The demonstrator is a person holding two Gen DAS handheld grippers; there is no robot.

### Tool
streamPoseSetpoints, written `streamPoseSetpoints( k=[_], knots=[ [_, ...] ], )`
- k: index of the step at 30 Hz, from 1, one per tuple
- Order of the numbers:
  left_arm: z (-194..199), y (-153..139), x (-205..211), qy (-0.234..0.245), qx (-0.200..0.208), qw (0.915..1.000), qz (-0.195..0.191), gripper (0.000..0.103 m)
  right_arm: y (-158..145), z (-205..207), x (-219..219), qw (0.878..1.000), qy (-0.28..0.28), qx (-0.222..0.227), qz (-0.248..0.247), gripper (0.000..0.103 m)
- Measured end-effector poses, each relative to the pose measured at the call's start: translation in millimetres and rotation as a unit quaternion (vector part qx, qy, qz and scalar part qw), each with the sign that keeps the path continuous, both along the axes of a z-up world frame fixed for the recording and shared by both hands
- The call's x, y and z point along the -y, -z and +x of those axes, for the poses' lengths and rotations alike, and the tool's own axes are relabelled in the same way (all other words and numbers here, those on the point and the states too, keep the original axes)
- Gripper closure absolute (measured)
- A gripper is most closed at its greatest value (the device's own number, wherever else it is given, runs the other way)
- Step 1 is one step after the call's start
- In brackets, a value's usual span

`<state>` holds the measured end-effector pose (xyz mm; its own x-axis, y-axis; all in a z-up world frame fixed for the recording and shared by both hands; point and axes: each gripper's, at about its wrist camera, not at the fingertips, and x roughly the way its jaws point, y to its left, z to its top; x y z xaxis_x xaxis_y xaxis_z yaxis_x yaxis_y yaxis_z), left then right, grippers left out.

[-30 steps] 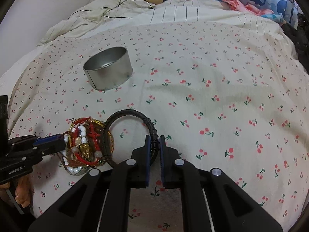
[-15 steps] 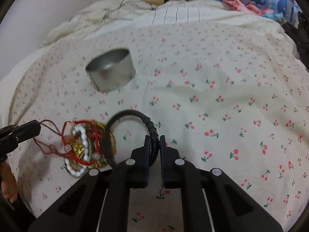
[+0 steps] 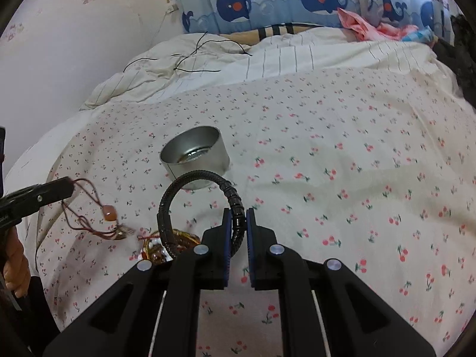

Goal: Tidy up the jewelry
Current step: 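Carry both bracelets over the silver tin and open both grippers to drop them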

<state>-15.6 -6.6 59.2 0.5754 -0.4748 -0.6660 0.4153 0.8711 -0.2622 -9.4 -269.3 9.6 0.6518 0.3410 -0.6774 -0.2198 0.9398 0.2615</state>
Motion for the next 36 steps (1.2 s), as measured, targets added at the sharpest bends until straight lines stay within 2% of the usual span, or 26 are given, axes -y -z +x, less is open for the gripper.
streamPoseSetpoints(
  k=[6,12,19,21,24,27,29,31,36],
  knots=[
    [38.5,-15.2,12.0,-0.004,0.018,0.9998,0.007,0.101,-12.7,34.0,-19.0,0.999,-0.008,0.018,-0.030,0.093],
    [81.8,-24.5,25.6,-0.006,0.026,0.9996,-0.004,0.101,-18.7,76.1,-38.0,0.997,-0.004,0.033,-0.075,0.093],
    [123.7,0.7,36.6,-0.018,0.007,0.9998,-0.004,0.101,-11.9,104.1,-44.5,0.995,-0.002,0.029,-0.099,0.093],
    [136.5,15.9,35.9,-0.026,-0.015,0.9995,-0.003,0.101,-11.3,108.6,-46.8,0.993,-0.001,0.031,-0.110,0.093],
    [153.5,41.0,36.8,-0.035,-0.058,0.9975,0.021,0.100,-9.6,115.8,-48.9,0.993,-0.003,0.030,-0.114,0.093],
    [159.9,53.4,34.7,-0.046,-0.075,0.9950,0.046,0.093,-6.8,120.8,-54.2,0.993,-0.011,0.027,-0.118,0.093],
    [155.5,48.1,28.2,-0.057,-0.060,0.9952,0.051,0.071,-4.3,122.7,-62.0,0.992,-0.022,0.025,-0.122,0.093],
    [148.5,38.2,18.3,-0.075,-0.037,0.9954,0.046,0.056,-2.3,124.4,-71.0,0.991,-0.033,0.023,-0.128,0.093],
    [139.6,23.6,-6.6,-0.094,-0.023,0.9949,0.027,0.053,5.3,128.6,-92.8,0.988,-0.057,0.017,-0.141,0.093]
  ],
)
